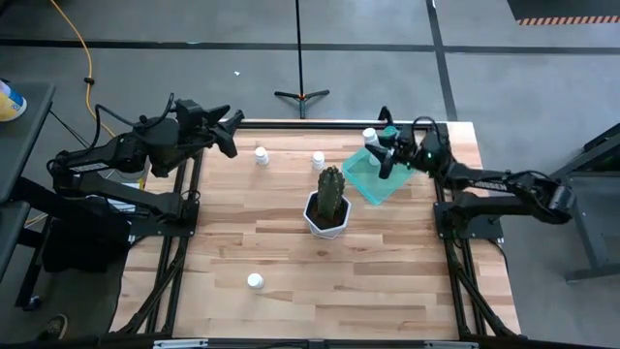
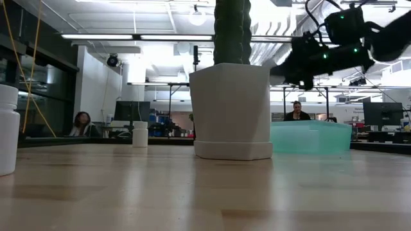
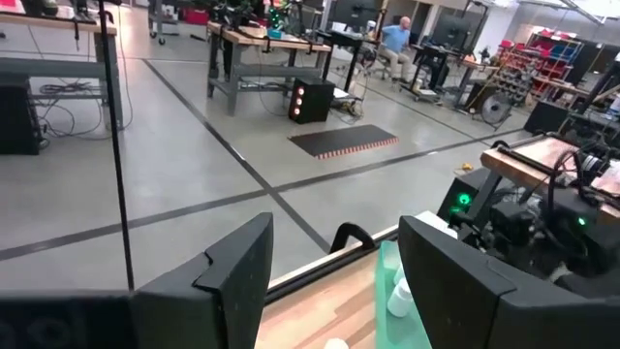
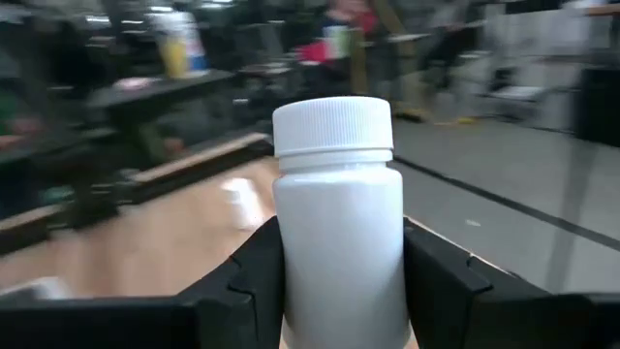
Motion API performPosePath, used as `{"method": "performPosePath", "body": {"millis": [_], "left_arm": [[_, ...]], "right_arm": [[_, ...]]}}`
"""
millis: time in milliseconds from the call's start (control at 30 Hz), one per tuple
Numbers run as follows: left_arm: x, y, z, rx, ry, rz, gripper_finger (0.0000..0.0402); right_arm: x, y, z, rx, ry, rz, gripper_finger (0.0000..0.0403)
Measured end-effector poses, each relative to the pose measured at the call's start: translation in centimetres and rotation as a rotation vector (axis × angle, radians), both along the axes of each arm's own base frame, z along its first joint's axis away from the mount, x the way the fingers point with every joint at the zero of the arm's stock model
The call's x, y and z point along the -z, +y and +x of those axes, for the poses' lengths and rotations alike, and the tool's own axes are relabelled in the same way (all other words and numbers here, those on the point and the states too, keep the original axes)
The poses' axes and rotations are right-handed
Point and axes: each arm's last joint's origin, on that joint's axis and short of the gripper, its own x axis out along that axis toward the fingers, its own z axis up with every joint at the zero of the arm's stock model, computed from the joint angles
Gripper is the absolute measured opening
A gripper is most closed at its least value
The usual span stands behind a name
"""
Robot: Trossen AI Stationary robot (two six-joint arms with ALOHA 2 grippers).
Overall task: Pick and place pill bottles into a basket
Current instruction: Put the white medicine bottle into the blue bin
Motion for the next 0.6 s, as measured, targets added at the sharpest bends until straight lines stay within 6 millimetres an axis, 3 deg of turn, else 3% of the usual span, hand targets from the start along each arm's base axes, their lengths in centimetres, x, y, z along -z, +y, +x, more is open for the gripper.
{"method": "performPosePath", "body": {"millis": [267, 600], "left_arm": [[0.0, 0.0, 0.0, 0.0, 0.0, 0.0, 0.0254], [0.0, 0.0, 0.0, 0.0, 0.0, -0.001, 0.0254]], "right_arm": [[2.1, 2.8, 0.4, 0.255, 0.096, -0.031, 0.0152], [5.4, 4.7, -1.1, 0.251, 0.117, 0.046, 0.0152]]}}
